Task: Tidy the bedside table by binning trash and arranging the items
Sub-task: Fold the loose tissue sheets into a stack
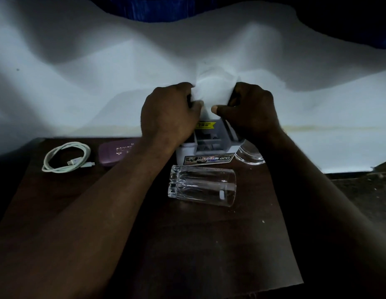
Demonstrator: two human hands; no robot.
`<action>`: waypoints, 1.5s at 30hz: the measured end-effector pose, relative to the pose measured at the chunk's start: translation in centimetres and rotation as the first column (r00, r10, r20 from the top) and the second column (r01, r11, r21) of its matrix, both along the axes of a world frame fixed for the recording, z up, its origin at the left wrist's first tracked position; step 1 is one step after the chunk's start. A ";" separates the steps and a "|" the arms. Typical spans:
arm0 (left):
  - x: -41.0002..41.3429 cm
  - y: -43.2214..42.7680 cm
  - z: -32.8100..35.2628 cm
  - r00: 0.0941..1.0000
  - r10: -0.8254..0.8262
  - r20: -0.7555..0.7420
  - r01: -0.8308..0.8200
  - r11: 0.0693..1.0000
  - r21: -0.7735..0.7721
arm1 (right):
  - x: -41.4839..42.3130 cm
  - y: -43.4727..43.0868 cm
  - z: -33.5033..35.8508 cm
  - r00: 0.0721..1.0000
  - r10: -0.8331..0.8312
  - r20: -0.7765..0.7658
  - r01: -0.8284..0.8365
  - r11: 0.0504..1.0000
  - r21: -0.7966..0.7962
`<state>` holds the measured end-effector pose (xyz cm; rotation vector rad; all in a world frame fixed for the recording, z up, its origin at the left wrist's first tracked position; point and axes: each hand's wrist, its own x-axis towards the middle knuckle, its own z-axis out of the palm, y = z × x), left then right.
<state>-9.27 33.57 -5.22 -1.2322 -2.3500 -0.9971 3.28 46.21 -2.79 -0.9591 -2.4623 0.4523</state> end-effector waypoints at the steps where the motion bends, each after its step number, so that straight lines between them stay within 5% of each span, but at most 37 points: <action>1: 0.0 0.0 0.1 1.000 -0.006 0.007 0.006 1.000 0.005 | 0.1 0.1 0.1 1.000 -0.005 -0.012 0.005 1.000 -0.004; 25: -0.2 -0.5 0.3 0.985 0.025 0.171 0.007 0.983 -0.185 | 0.0 -0.3 -0.8 0.999 -0.026 -0.025 0.027 0.999 0.023; 45: 3.0 -3.4 3.5 0.985 0.041 0.167 -0.027 0.996 -0.084 | 3.2 -3.9 0.7 0.968 -0.086 -0.238 0.076 0.996 -0.048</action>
